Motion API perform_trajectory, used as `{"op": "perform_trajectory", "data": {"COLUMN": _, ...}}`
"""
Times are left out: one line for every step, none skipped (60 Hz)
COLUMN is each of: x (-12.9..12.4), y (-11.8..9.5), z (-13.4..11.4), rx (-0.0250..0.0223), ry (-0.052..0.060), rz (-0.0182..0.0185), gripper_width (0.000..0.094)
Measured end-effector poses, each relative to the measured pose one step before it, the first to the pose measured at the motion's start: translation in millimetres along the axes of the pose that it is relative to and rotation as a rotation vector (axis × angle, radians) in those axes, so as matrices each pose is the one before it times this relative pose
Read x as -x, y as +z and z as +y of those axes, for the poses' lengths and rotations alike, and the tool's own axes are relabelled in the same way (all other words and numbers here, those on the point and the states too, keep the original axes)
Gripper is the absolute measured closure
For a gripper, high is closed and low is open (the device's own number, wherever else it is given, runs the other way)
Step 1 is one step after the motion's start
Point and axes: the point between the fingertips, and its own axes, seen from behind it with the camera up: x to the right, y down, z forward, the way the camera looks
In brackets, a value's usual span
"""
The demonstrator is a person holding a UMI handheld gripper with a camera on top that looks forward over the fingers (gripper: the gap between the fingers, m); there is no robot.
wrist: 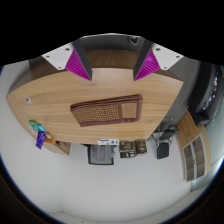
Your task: Fold towel
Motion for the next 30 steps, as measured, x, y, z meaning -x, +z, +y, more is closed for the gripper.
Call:
{"op": "perform_trajectory", "data": {"x": 10.73, "y": 9.22, "z": -4.53, "rx": -0.01116, "ry": 0.0007, "rz": -0.01474, "gripper_width": 0.0079}}
{"op": "perform_trajectory", "data": {"x": 10.33, "y": 10.01, "z": -3.76, "rx": -0.00816, "ry": -0.0015, "rz": -0.01431, "gripper_width": 0.0078}}
{"op": "perform_trajectory", "data": {"x": 9.41, "y": 10.31, "z": -2.71, "rx": -0.00433, "ry": -0.0037, "rz": -0.01405, "gripper_width": 0.0079}}
{"op": "perform_trajectory", "data": {"x": 8.67, "y": 10.78, "z": -2.69, "rx": -0.00045, "ry": -0.0043, "rz": -0.01239, "gripper_width": 0.0080}}
{"op": "perform_trajectory", "data": {"x": 8.08, "y": 10.64, "z": -2.73, "rx": -0.00008, "ry": -0.0034, "rz": -0.01070, "gripper_width": 0.0080}}
{"op": "perform_trajectory", "data": {"x": 7.48, "y": 10.97, "z": -4.09, "rx": -0.00146, "ry": -0.0031, "rz": -0.00925, "gripper_width": 0.0079}}
{"op": "perform_trajectory", "data": {"x": 6.99, "y": 10.77, "z": -4.37, "rx": -0.00348, "ry": -0.0028, "rz": -0.00784, "gripper_width": 0.0079}}
{"op": "perform_trajectory", "data": {"x": 6.87, "y": 10.77, "z": -3.87, "rx": -0.00370, "ry": -0.0037, "rz": -0.00730, "gripper_width": 0.0075}}
{"op": "perform_trajectory", "data": {"x": 6.45, "y": 10.95, "z": -3.98, "rx": -0.00285, "ry": -0.0049, "rz": -0.00687, "gripper_width": 0.0072}}
{"op": "perform_trajectory", "data": {"x": 5.81, "y": 10.88, "z": -3.87, "rx": -0.00235, "ry": -0.0058, "rz": -0.00582, "gripper_width": 0.0074}}
{"op": "perform_trajectory", "data": {"x": 5.66, "y": 10.47, "z": -3.76, "rx": -0.00285, "ry": -0.0065, "rz": -0.00476, "gripper_width": 0.0072}}
{"op": "perform_trajectory", "data": {"x": 4.69, "y": 10.71, "z": -3.93, "rx": -0.00311, "ry": -0.0073, "rz": -0.00295, "gripper_width": 0.0071}}
{"op": "perform_trajectory", "data": {"x": 3.77, "y": 10.62, "z": -3.65, "rx": -0.00350, "ry": -0.0078, "rz": -0.00098, "gripper_width": 0.0071}}
{"op": "perform_trajectory", "data": {"x": 2.98, "y": 10.40, "z": -4.03, "rx": -0.00433, "ry": -0.0087, "rz": -0.00056, "gripper_width": 0.0071}}
{"op": "perform_trajectory", "data": {"x": 2.89, "y": 10.43, "z": -3.09, "rx": -0.00365, "ry": -0.0094, "rz": 0.00042, "gripper_width": 0.0071}}
{"op": "perform_trajectory", "data": {"x": 4.76, "y": 11.69, "z": -1.77, "rx": -0.00217, "ry": -0.0094, "rz": 0.00516, "gripper_width": 0.0074}}
{"op": "perform_trajectory", "data": {"x": 2.04, "y": 9.90, "z": -1.82, "rx": -0.00002, "ry": -0.0103, "rz": 0.00234, "gripper_width": 0.0073}}
{"op": "perform_trajectory", "data": {"x": 1.85, "y": 9.53, "z": -2.61, "rx": -0.00095, "ry": -0.0088, "rz": 0.00294, "gripper_width": 0.0073}}
{"op": "perform_trajectory", "data": {"x": 1.27, "y": 9.15, "z": -2.72, "rx": -0.00427, "ry": -0.0071, "rz": 0.00353, "gripper_width": 0.0072}}
{"op": "perform_trajectory", "data": {"x": 1.07, "y": 8.59, "z": -2.93, "rx": -0.00468, "ry": -0.0064, "rz": 0.00380, "gripper_width": 0.0071}}
{"op": "perform_trajectory", "data": {"x": 0.63, "y": 8.60, "z": -1.71, "rx": -0.00273, "ry": -0.0062, "rz": 0.00375, "gripper_width": 0.0073}}
{"op": "perform_trajectory", "data": {"x": 0.74, "y": 8.23, "z": -0.30, "rx": 0.00207, "ry": -0.0058, "rz": 0.00350, "gripper_width": 0.0073}}
{"op": "perform_trajectory", "data": {"x": -2.12, "y": 6.60, "z": 0.75, "rx": 0.00827, "ry": -0.0068, "rz": -0.00197, "gripper_width": 0.0072}}
{"op": "perform_trajectory", "data": {"x": 0.94, "y": 7.87, "z": 0.80, "rx": 0.00939, "ry": -0.0043, "rz": 0.00277, "gripper_width": 0.0074}}
{"op": "perform_trajectory", "data": {"x": 1.24, "y": 8.39, "z": -0.27, "rx": 0.00459, "ry": -0.0017, "rz": 0.00396, "gripper_width": 0.0079}}
{"op": "perform_trajectory", "data": {"x": 0.25, "y": 6.21, "z": -0.43, "rx": 0.00484, "ry": -0.0013, "rz": 0.00182, "gripper_width": 0.0079}}
{"op": "perform_trajectory", "data": {"x": 0.59, "y": 5.83, "z": -0.64, "rx": 0.00300, "ry": -0.0006, "rz": 0.00134, "gripper_width": 0.0084}}
{"op": "perform_trajectory", "data": {"x": 0.12, "y": 5.99, "z": 0.11, "rx": 0.00315, "ry": -0.0016, "rz": 0.00135, "gripper_width": 0.0097}}
{"op": "perform_trajectory", "data": {"x": -0.36, "y": 5.62, "z": 0.41, "rx": 0.00536, "ry": -0.0031, "rz": 0.00254, "gripper_width": 0.0109}}
{"op": "perform_trajectory", "data": {"x": -1.21, "y": 5.30, "z": 1.28, "rx": 0.00782, "ry": -0.0038, "rz": 0.00538, "gripper_width": 0.0125}}
